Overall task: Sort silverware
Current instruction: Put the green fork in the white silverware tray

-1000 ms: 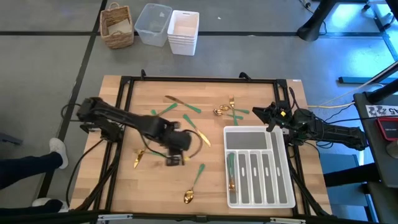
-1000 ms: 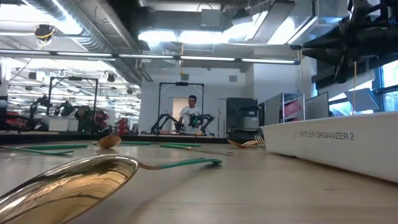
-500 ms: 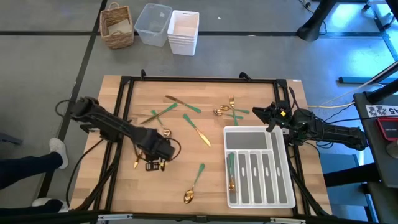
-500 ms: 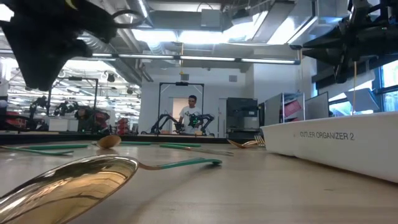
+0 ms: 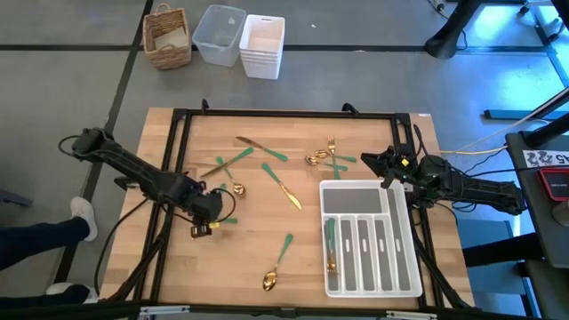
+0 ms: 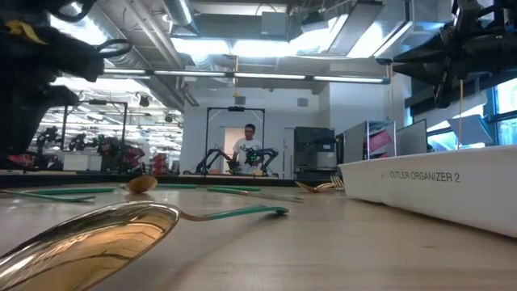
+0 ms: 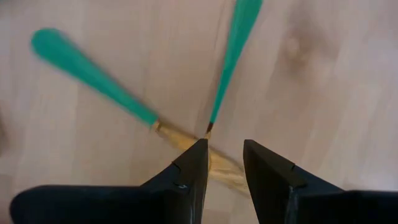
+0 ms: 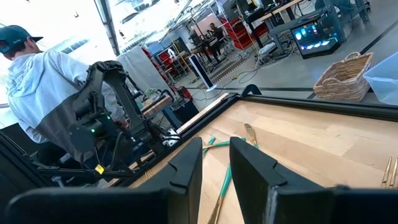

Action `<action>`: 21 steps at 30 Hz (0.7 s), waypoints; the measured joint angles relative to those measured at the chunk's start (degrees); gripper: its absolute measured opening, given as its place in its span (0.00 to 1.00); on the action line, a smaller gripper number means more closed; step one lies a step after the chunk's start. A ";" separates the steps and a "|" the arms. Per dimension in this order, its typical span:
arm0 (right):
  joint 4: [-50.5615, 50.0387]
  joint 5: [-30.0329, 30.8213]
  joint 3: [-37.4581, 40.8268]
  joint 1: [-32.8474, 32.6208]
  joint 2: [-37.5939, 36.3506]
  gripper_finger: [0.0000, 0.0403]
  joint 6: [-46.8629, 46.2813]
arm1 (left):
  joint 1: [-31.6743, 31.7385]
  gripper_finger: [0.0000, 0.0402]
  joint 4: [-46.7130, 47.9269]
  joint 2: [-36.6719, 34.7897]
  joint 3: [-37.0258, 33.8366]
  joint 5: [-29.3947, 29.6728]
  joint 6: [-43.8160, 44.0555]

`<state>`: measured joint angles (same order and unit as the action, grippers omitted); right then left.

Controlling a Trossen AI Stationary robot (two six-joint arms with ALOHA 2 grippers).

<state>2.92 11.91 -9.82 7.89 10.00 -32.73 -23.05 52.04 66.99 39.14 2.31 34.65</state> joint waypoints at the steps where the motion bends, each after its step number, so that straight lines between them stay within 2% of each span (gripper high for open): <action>1: 0.00 0.01 0.00 0.01 -0.01 0.21 0.00 | -0.01 0.24 -1.58 0.03 -0.75 0.02 -1.28; 7: -0.02 1.34 0.00 0.00 -0.02 0.21 0.00 | -0.07 0.24 -6.56 1.09 -3.34 0.02 -7.30; 21: -0.02 1.54 0.00 0.00 0.00 0.21 0.00 | -0.07 0.24 -12.60 1.11 -9.67 0.26 -6.16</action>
<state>2.90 13.45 -9.82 7.88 10.00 -32.73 -23.11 39.45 68.10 29.47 2.57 28.49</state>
